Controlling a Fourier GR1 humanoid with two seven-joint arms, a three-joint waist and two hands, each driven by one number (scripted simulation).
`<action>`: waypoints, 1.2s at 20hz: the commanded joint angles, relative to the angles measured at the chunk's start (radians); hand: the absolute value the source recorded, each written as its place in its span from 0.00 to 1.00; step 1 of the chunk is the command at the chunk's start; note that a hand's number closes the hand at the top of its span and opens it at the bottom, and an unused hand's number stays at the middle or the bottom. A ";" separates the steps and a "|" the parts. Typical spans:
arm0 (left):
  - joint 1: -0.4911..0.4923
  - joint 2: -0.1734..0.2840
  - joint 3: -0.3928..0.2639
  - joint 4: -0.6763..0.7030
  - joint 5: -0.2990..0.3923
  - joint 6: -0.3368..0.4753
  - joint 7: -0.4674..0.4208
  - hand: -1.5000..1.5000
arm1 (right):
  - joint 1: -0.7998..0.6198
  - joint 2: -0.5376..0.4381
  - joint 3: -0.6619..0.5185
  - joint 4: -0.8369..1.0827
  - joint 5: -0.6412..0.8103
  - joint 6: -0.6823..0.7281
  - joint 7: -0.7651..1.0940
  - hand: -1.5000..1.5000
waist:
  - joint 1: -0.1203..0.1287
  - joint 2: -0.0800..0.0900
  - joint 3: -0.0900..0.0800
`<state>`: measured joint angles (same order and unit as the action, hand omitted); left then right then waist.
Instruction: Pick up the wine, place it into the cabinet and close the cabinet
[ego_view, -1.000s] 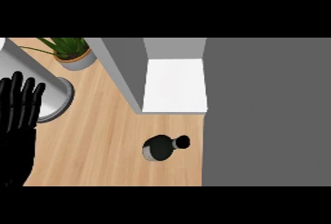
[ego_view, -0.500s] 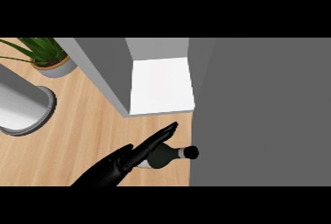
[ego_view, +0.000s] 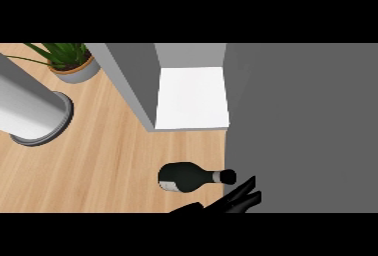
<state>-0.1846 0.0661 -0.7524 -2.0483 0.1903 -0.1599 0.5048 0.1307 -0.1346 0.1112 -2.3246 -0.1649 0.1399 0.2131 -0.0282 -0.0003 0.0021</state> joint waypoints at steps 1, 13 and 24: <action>-0.037 -0.063 -0.199 -0.074 -0.004 0.100 0.061 0.00 | 0.005 0.008 0.032 -0.151 -0.037 -0.041 0.137 0.00 | 0.013 -0.008 -0.002; -0.125 -0.061 -0.308 -0.134 -0.039 0.298 0.134 0.00 | -0.076 0.016 0.019 -0.104 -0.014 -0.065 0.167 0.00 | 0.023 -0.006 -0.002; -0.163 -0.060 -0.286 -0.132 -0.081 0.438 0.197 0.00 | -0.103 -0.014 -0.034 -0.179 -0.059 -0.077 0.266 0.00 | 0.015 -0.004 -0.001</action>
<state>-0.3167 0.1262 -0.9327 -2.1366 0.0796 0.2101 0.7014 0.0449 -0.1314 0.1210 -2.4294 -0.1554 0.0726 0.4134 -0.0094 -0.0027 0.0017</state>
